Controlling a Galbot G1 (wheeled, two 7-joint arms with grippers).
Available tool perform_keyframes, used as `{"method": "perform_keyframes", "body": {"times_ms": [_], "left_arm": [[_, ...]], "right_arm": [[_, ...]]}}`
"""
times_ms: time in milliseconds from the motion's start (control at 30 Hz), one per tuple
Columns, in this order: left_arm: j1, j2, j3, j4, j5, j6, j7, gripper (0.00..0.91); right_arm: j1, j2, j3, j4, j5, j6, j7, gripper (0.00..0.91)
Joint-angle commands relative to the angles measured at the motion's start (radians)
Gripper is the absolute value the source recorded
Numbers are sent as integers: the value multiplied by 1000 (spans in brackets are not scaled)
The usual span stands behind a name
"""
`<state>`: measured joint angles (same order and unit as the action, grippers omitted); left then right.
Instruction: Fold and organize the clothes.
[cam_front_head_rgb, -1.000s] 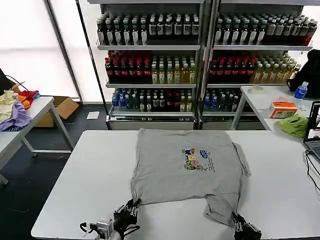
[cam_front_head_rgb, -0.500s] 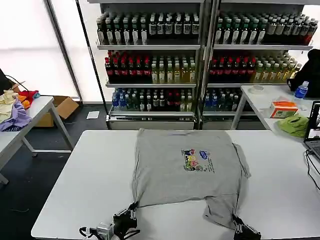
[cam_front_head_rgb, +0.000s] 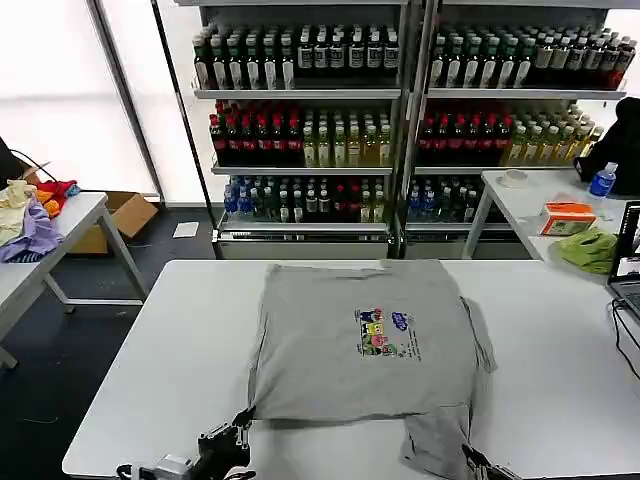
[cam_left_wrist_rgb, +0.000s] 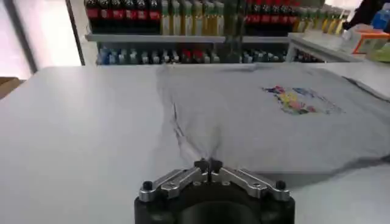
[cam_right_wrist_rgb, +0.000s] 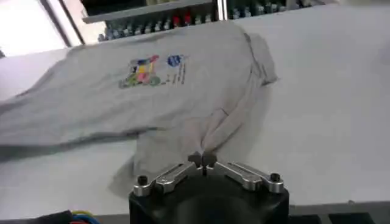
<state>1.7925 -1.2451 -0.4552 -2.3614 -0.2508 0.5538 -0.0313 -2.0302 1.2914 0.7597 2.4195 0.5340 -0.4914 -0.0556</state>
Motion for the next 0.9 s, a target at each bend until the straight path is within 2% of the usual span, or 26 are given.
{"method": "perform_keyframes", "body": {"times_ms": [33,267,367,667,767,900], "left_arm": [[125,66,-62,-127,-38,25,18,10],[-13,151,-65,-47,-183,24,-8,10],[-107,166,-68,6,-291,24,-20,10],[-360,145,-54,152,-418,18,0,10],[-442,143,-37,215,-431,16,2,10],[-548,137,-12,297,-432,22,13,10]], "right_arm": [[-53,-23,16,81,33,3,-21,0],[58,-2,-6,41,58,139,-7,0],[170,12,-10,-5,77,136,31,0],[455,-14,-37,-155,63,136,61,0],[519,-27,-52,-202,32,134,69,0],[600,-40,-88,-271,-96,124,114,0]]}}
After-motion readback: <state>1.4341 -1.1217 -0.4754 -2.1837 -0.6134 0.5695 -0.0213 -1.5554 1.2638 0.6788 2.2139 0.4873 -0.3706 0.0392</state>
